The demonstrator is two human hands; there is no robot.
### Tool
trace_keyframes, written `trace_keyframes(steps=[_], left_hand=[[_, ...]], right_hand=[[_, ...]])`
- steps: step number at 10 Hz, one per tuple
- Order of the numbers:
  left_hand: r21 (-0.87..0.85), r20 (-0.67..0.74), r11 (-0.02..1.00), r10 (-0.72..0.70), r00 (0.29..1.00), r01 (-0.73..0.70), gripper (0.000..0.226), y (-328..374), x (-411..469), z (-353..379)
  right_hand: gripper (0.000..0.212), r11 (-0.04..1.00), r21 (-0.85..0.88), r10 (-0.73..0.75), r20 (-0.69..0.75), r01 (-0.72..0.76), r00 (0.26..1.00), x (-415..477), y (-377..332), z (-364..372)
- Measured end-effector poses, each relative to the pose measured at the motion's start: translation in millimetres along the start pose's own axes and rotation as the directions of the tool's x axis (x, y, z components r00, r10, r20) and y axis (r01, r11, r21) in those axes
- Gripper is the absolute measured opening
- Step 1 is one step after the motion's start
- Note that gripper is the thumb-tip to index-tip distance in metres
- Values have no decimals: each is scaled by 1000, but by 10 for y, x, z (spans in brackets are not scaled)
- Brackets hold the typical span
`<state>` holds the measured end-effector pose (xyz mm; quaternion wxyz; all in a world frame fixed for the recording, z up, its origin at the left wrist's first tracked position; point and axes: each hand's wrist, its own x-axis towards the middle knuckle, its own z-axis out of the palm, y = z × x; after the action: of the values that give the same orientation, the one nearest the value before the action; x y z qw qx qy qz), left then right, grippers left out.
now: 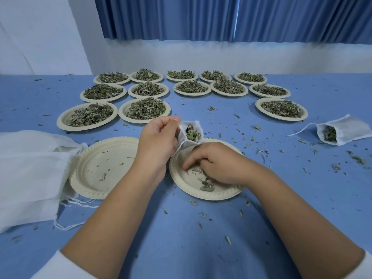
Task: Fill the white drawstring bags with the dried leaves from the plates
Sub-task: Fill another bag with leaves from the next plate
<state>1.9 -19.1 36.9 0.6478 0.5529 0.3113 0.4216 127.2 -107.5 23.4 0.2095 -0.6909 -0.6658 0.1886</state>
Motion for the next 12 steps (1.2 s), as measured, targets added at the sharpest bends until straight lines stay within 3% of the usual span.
trace_keyframes(steps=[1, 2, 3, 4, 6, 7, 9, 10, 12], left_hand=[[2, 7, 1000, 8, 1000, -8, 10, 6, -9, -3], [13, 11, 1000, 7, 1000, -7, 10, 14, -17, -6], [4, 9, 1000, 4, 1000, -4, 10, 21, -20, 0], [10, 8, 1000, 3, 1000, -3, 10, 20, -23, -1], [5, 4, 1000, -1, 1000, 1, 9, 20, -16, -8], [4, -2, 1000, -5, 1000, 5, 9, 23, -9, -8], [-1, -3, 1000, -5, 1000, 5, 9, 28, -10, -9], [-1, -1, 1000, -7, 1000, 7, 9, 31, -12, -7], [-5, 1, 1000, -5, 1000, 5, 9, 33, -17, -7]], right_hand=[[44, 992, 122, 38, 23, -40, 999, -70, 20, -85], [30, 996, 86, 24, 75, -31, 997, -135, 65, -208], [48, 997, -50, 73, 199, -65, 977, -184, 103, -273], [48, 996, -60, 72, 211, -61, 975, -172, 87, -236], [23, 998, -28, 62, -10, -62, 998, -61, 47, -65], [17, 996, 44, 74, -24, -73, 997, -74, 76, -118], [49, 992, -79, 109, 82, -103, 991, -115, 112, -150], [45, 995, -57, 88, 24, -87, 996, -77, 53, -57], [18, 997, -52, 62, -11, -62, 998, -46, -9, 6]])
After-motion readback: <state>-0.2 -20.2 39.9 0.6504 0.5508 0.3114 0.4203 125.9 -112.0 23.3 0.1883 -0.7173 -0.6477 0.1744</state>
